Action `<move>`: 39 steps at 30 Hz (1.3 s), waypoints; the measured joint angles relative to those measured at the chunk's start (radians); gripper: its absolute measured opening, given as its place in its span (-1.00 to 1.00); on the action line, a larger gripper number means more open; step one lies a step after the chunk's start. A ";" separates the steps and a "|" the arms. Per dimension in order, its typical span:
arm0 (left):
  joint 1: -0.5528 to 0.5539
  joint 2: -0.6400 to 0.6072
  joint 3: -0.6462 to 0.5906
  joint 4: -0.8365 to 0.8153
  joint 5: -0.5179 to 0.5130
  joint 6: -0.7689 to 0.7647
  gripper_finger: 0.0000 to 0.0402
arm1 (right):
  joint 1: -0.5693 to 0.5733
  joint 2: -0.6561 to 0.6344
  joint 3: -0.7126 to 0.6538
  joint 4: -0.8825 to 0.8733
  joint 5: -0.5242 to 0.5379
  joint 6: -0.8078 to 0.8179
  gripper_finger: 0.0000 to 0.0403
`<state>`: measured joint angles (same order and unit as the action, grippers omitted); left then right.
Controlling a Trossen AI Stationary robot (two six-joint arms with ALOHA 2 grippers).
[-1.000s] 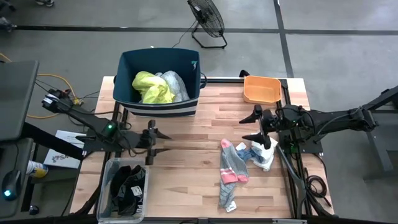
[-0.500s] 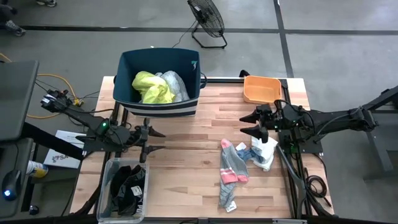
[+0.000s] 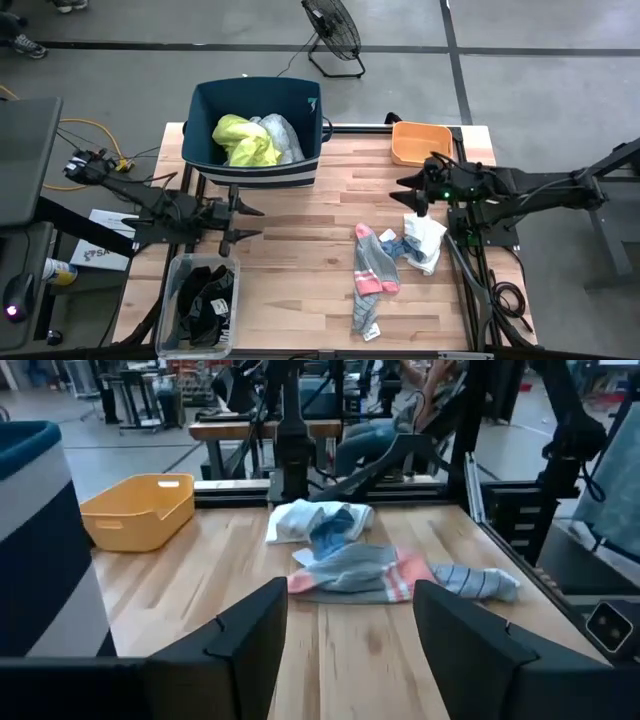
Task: Pick & Place Cloths
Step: Put the white underwear into the transparent bin
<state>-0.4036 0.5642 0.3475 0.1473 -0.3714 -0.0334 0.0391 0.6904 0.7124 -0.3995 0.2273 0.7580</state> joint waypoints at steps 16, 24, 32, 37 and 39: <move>0.234 0.003 0.000 0.007 0.292 0.000 0.05 | 0.000 0.246 0.191 -0.760 -0.043 0.553 0.65; 0.234 0.003 0.000 0.000 0.294 -0.009 0.05 | 0.000 0.325 0.191 -0.893 -0.092 0.635 0.65; 0.234 0.003 0.000 -0.048 0.293 -0.032 0.05 | 0.000 0.435 0.191 -0.895 -0.159 0.645 0.65; 0.234 0.003 0.000 -0.067 0.268 -0.051 0.05 | 0.000 0.495 0.191 -0.897 -0.154 0.684 0.65; 0.234 0.003 0.000 -0.088 0.268 -0.052 0.05 | 0.000 0.516 0.191 -0.897 -0.151 0.696 0.65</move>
<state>-0.1699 0.5671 0.3477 0.0595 -0.1039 -0.0851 0.0391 1.2060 0.9030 -1.2968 0.0764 1.4543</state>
